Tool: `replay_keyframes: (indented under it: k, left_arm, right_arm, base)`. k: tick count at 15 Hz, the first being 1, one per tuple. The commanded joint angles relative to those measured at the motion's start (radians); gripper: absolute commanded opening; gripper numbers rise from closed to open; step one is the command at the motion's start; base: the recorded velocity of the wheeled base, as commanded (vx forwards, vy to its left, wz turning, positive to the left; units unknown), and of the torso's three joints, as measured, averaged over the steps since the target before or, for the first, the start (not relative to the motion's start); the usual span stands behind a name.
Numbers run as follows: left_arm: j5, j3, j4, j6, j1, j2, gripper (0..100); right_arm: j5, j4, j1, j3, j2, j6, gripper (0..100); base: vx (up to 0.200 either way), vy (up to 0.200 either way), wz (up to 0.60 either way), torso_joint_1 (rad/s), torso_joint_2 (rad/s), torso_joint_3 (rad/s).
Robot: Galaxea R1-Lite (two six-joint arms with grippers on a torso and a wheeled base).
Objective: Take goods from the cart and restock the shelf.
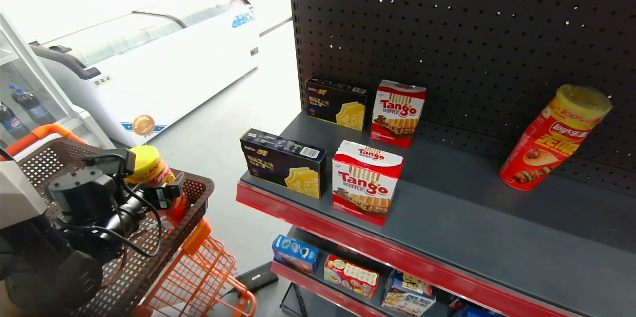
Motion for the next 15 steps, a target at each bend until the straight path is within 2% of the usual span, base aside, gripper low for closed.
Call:
replay_keyframes:
  k: [1, 3, 4, 12, 15]
  left_arm:
    - [0.000, -0.019, -0.006, 0.000, 0.001, 0.049, 100]
    - [0.000, -0.040, -0.008, -0.007, 0.002, 0.065, 100]
    - [0.000, -0.053, -0.008, -0.007, 0.004, 0.069, 0]
    - [-0.001, -0.077, -0.026, -0.007, 0.002, 0.066, 0]
    - [-0.006, -0.097, -0.041, 0.009, -0.007, -0.008, 0]
  right_arm:
    - [0.000, 0.000, 0.000, 0.000, 0.001, 0.000, 100]
    - [0.000, 0.000, 0.000, 0.000, 0.001, 0.000, 100]
    - [0.000, 0.000, 0.000, 0.000, 0.001, 0.000, 100]
    - [0.000, 0.000, 0.000, 0.000, 0.001, 0.000, 100]
    - [0.000, 0.000, 0.000, 0.000, 0.001, 0.000, 100]
  base:
    - [0.000, 0.000, 0.00, 0.000, 0.00, 0.000]
    - [0.000, 0.000, 0.00, 0.000, 0.00, 0.000]
    - [0.000, 0.000, 0.00, 0.000, 0.00, 0.000]
    - [0.000, 0.000, 0.00, 0.000, 0.00, 0.000]
    - [0.000, 0.000, 0.00, 0.000, 0.00, 0.000]
